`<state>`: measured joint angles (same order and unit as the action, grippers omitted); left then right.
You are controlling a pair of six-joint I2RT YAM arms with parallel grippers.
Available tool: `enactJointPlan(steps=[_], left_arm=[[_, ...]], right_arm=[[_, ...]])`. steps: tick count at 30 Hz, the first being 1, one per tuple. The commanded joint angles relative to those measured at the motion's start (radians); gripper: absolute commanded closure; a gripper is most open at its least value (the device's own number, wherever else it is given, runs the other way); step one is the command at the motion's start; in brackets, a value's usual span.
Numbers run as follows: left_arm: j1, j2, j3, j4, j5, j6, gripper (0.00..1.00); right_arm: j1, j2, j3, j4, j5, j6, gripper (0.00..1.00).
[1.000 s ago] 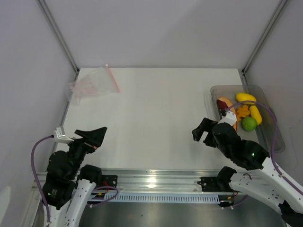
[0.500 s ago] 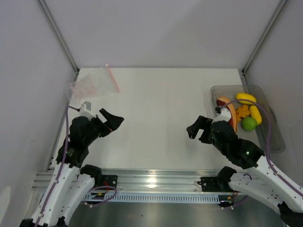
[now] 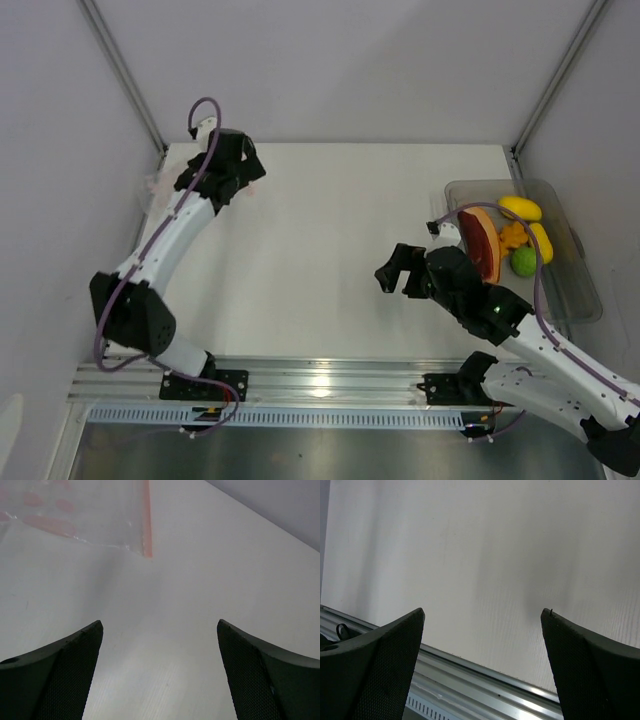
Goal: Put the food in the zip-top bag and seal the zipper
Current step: Pick up the zipper food storage bag at the corner of the board.
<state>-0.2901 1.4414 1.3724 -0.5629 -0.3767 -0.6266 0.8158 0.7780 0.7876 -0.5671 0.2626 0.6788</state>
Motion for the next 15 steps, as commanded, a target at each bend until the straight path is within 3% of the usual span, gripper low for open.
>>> enactJointPlan(steps=[1,8,13,15], left_arm=[[-0.011,0.193,0.180,-0.077,-0.250,0.057,0.05],[-0.021,0.557,0.513,-0.103,-0.473,0.149,0.04],[-0.027,0.700,0.599,0.044,-0.464,0.263,0.04],[-0.029,0.790,0.728,0.042,-0.471,0.332,0.01]], right_arm=[[-0.009,0.009,-0.014,0.064,-0.019,-0.036,0.00],[-0.020,-0.002,-0.045,0.081,-0.056,-0.053,0.01],[-0.032,-0.020,-0.080,0.101,-0.079,-0.053,0.01],[-0.043,-0.022,-0.096,0.102,-0.083,-0.058,0.01]])
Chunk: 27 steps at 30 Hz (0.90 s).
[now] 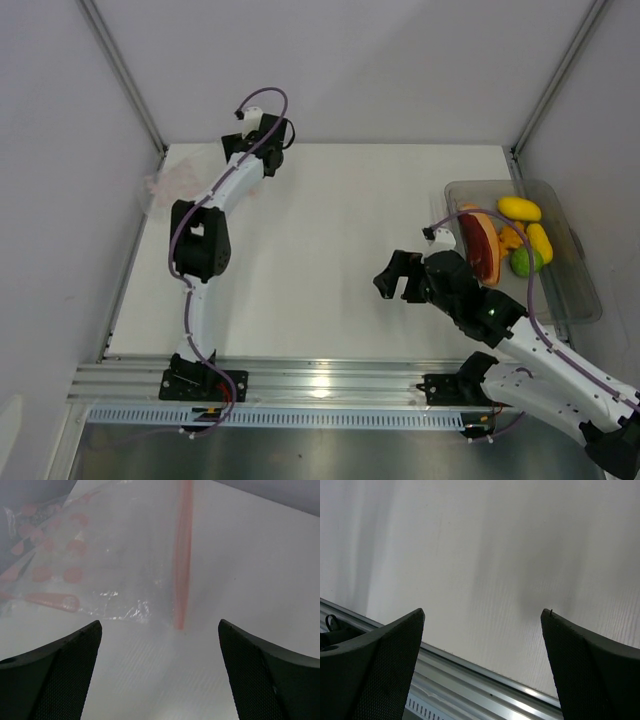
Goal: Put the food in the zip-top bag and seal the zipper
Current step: Pick up the zipper food storage bag at the corner of the board.
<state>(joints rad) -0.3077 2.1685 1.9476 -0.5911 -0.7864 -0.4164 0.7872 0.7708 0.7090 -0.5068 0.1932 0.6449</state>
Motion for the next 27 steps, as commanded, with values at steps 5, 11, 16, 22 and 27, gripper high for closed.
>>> enactJointPlan(steps=[5,11,16,22,27], left_arm=[[-0.010,0.198,0.355,0.025,-0.086,0.237,0.00],[-0.021,0.220,0.289,0.158,-0.073,0.551,0.00],[-0.028,0.255,0.171,0.279,-0.169,0.900,0.00],[-0.022,0.223,0.058,0.302,-0.137,0.859,0.01],[-0.007,0.293,0.290,-0.067,0.049,0.650,0.01]], right_arm=[[-0.052,-0.028,-0.052,0.057,-0.043,-0.025,0.01],[-0.078,-0.060,-0.094,0.093,-0.086,-0.004,0.01],[-0.078,-0.070,-0.115,0.117,-0.118,0.009,0.01],[-0.080,-0.070,-0.123,0.134,-0.147,0.009,0.01],[-0.080,-0.082,-0.137,0.146,-0.166,0.012,0.01]])
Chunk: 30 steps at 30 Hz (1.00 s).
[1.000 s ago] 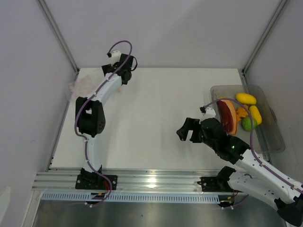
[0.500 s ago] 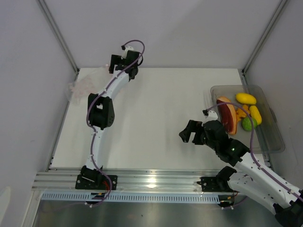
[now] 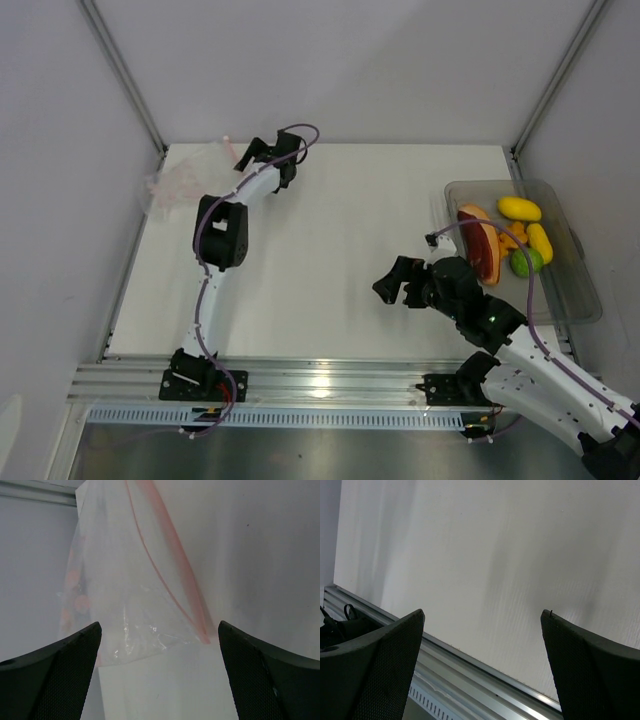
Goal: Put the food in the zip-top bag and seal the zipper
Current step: Pick up the zipper food storage bag at the corner of the board.
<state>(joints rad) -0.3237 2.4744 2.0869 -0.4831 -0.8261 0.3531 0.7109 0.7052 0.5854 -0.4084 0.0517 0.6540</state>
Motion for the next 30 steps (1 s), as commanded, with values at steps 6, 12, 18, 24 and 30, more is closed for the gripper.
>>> enactJointPlan(steps=[6,12,18,24,30], left_arm=[[0.058,-0.012,0.150,-0.284,0.175,-0.242,0.01],[0.136,0.018,0.157,-0.370,0.219,-0.325,0.00],[0.175,0.009,0.148,-0.387,0.248,-0.384,0.01],[0.181,0.009,0.157,-0.399,0.298,-0.359,0.30],[0.199,-0.003,0.154,-0.416,0.355,-0.376,0.62]], right_arm=[[-0.005,-0.042,-0.032,0.052,-0.023,0.003,0.00],[-0.005,-0.061,-0.042,0.062,-0.023,0.001,0.01],[-0.007,-0.049,-0.055,0.092,-0.029,0.007,0.01],[-0.008,-0.035,-0.055,0.100,-0.032,0.016,0.01],[-0.008,-0.052,-0.055,0.094,-0.018,0.015,0.01]])
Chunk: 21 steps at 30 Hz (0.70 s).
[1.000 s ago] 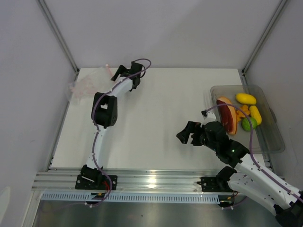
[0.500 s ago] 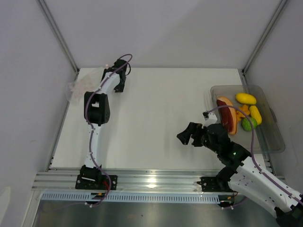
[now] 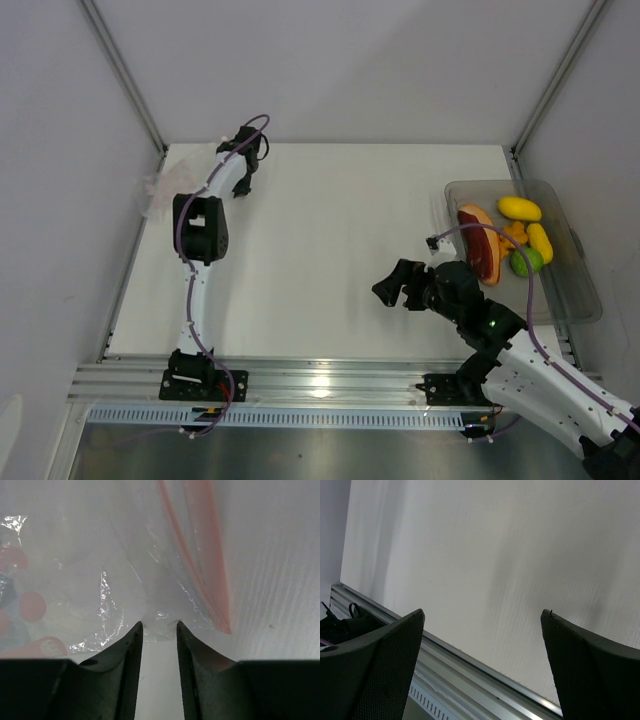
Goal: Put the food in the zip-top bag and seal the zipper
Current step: Pick up the zipper food storage bag at the corner of the board.
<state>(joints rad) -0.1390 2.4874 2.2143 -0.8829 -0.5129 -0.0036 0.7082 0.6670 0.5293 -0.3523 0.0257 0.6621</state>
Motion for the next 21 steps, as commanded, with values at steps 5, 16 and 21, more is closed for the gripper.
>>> enactJointPlan(steps=[5,16,21], left_arm=[[0.015,-0.016,0.021,-0.007,0.039,-0.012,0.99],[0.010,-0.131,-0.117,0.007,0.105,-0.082,0.99],[-0.039,-0.326,-0.323,0.054,0.198,-0.168,0.99]], right_arm=[[-0.006,-0.014,0.001,0.030,0.008,0.008,0.01],[-0.006,0.005,-0.009,0.055,0.011,0.013,0.01],[-0.006,0.048,0.020,0.033,-0.003,0.025,0.01]])
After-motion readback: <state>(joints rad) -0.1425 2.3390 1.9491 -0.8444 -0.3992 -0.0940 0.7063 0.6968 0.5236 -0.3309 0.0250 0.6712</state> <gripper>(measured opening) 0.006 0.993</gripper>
